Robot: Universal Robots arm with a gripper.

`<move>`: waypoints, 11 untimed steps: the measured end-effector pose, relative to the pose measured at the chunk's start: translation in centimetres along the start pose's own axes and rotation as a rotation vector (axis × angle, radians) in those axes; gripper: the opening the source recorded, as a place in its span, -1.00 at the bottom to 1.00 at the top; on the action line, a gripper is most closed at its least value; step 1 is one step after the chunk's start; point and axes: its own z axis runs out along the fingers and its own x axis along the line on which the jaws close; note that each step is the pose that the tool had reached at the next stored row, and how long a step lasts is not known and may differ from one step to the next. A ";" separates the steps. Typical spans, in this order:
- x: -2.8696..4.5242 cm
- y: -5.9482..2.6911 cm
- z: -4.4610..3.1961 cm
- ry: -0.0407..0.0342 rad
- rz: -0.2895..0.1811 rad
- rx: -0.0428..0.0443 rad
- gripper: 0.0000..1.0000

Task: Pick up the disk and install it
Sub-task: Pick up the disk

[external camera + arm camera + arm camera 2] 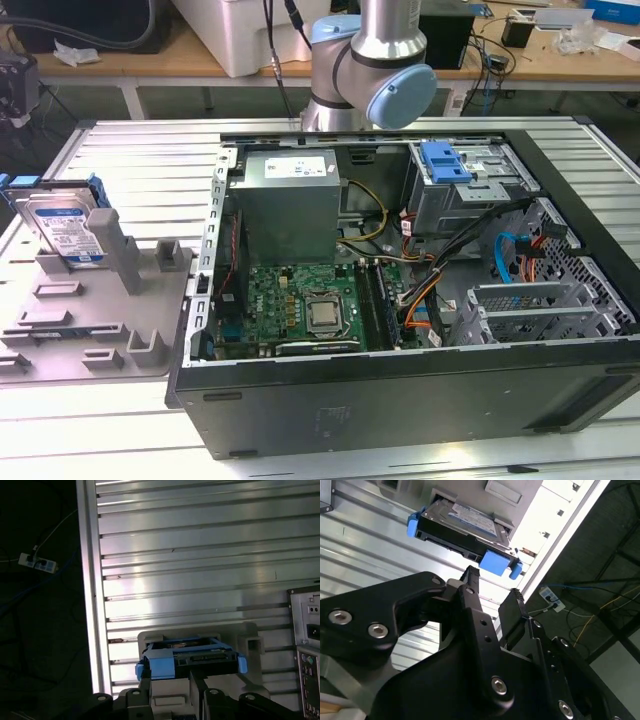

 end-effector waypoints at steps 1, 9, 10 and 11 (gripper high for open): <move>0.00 0.00 0.00 0.0000 0.000 0.0000 -0.13; 0.00 0.00 0.05 0.0029 -0.152 0.0072 -0.13; 0.00 0.00 0.06 0.0033 -0.170 0.0079 -0.13; -0.01 0.00 0.09 0.0039 -0.202 0.0090 -0.13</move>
